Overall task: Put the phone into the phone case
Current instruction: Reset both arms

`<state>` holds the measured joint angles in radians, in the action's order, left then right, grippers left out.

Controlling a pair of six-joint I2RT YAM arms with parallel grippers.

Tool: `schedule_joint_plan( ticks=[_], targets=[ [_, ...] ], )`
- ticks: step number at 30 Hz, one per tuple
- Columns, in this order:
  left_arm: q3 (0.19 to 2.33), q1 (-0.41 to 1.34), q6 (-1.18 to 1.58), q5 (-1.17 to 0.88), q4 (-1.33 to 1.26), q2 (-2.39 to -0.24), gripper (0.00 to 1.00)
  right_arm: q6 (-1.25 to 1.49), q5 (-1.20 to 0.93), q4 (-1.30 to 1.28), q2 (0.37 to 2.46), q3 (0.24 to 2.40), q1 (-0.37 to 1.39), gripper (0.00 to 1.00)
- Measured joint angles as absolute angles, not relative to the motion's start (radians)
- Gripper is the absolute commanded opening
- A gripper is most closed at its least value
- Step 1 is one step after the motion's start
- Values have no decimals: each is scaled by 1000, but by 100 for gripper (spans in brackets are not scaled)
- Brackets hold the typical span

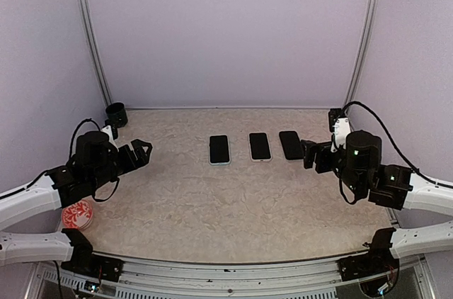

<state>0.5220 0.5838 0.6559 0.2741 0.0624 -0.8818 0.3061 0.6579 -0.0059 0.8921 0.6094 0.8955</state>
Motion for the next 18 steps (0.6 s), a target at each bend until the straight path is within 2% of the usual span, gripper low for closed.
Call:
schedule_joint_plan(
  ticks=[10,18],
  targets=[
    [522,604,599,357,60,-887,99,273,712,-9,734,537,896,99],
    [527,604,590,375,60,-928,99,243,725,-9,704,525,896,99]
  ],
)
